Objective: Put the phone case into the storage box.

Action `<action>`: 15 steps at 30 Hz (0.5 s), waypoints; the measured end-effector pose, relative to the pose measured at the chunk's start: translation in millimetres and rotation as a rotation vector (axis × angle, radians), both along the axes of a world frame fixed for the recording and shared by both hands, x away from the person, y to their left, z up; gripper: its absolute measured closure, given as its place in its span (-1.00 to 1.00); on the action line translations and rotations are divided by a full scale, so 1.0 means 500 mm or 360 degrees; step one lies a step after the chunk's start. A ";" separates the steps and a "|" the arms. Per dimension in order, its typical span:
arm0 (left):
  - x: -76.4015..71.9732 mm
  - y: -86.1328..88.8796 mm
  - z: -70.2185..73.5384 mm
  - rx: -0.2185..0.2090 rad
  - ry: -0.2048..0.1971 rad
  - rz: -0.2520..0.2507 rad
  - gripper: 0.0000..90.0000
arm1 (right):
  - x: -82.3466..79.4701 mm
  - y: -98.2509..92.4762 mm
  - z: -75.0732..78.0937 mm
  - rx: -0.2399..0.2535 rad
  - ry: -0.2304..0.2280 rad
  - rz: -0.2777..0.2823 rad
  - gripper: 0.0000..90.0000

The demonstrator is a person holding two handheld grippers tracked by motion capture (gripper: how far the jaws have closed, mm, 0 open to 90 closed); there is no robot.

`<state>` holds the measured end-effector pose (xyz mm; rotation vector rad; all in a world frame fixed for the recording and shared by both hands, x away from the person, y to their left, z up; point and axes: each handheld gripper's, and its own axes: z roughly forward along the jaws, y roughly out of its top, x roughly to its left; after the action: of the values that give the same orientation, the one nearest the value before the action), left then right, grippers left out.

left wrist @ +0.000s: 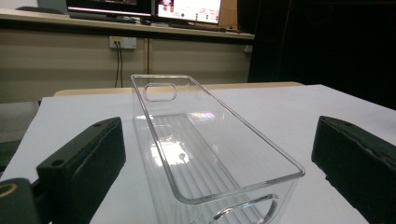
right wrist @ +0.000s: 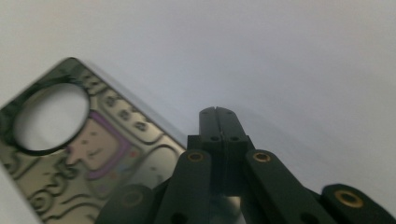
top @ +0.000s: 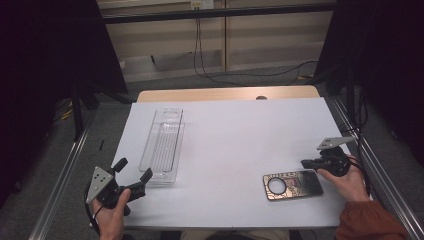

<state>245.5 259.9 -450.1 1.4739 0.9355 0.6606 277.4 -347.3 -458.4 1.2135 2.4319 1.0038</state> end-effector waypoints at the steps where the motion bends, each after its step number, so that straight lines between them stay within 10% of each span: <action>1: 0.000 0.001 0.000 0.0009 -0.0006 0.0003 -0.93 | -0.008 0.007 0.004 0.0015 -0.0004 0.0026 1.00; 15: 0.002 0.000 0.000 0.0013 -0.0003 0.0011 -0.93 | -0.088 0.118 0.018 0.0118 0.0011 0.0398 1.00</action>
<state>246.5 259.7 -450.0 1.4778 0.9376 0.6714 233.2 -288.1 -449.5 0.9505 2.6208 1.1671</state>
